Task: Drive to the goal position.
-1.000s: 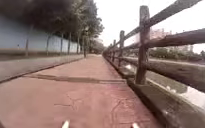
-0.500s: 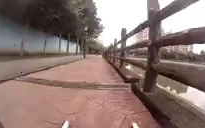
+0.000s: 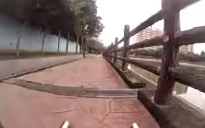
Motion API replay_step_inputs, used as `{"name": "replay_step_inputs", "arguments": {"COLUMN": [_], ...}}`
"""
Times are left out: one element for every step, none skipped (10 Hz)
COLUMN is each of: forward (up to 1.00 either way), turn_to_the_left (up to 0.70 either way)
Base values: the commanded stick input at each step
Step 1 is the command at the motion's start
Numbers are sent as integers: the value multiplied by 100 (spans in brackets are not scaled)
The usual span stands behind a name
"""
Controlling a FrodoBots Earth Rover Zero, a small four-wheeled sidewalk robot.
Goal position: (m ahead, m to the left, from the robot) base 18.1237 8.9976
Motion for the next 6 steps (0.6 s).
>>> {"name": "replay_step_inputs", "arguments": {"forward": [70, 70, 70, 70, 70, 70], "turn_to_the_left": [0, 1, 1, 1, 2, 2]}}
